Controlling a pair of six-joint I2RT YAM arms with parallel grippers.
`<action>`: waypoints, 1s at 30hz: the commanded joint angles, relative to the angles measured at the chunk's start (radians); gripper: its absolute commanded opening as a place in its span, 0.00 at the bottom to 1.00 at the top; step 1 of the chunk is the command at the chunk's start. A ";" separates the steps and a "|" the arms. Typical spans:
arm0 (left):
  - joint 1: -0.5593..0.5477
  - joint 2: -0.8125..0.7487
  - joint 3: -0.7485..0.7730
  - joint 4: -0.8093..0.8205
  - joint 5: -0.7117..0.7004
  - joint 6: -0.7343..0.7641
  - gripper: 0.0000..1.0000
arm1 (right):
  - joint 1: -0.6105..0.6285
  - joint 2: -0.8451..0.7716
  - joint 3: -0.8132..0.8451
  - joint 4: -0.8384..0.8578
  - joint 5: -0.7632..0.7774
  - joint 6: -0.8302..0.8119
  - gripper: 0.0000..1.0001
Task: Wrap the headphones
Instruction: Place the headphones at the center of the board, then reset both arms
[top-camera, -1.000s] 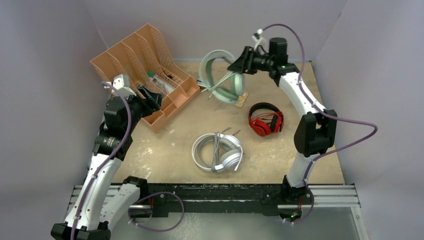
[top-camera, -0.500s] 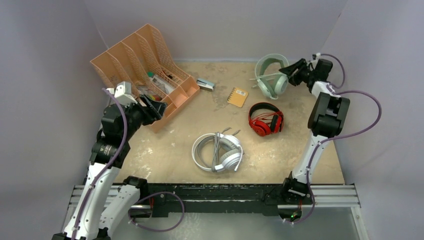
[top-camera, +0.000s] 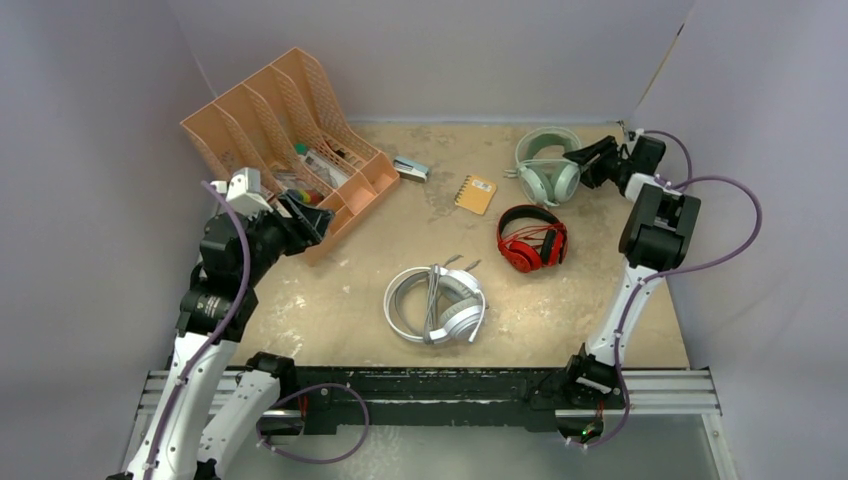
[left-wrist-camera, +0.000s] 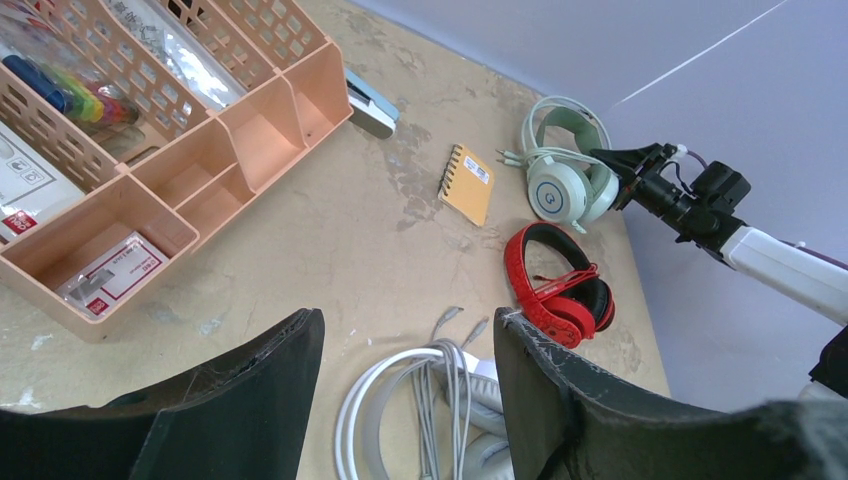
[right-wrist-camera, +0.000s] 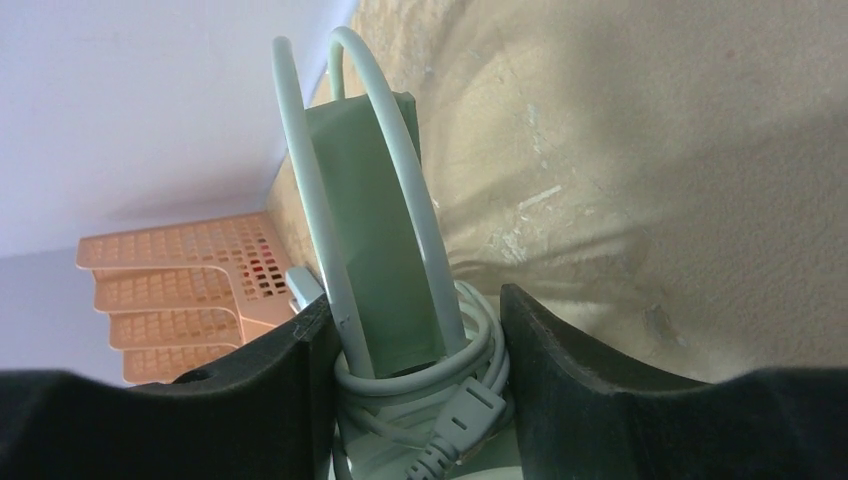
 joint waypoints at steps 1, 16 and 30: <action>0.005 -0.014 0.047 0.002 0.016 -0.006 0.61 | -0.020 -0.078 -0.002 -0.089 0.084 -0.084 0.67; 0.005 -0.018 0.139 -0.087 -0.071 0.083 0.63 | -0.036 -0.534 -0.093 -0.547 0.511 -0.551 0.99; 0.004 -0.002 0.401 -0.002 -0.245 0.107 0.64 | 0.271 -1.416 -0.496 -0.332 0.072 -0.427 0.99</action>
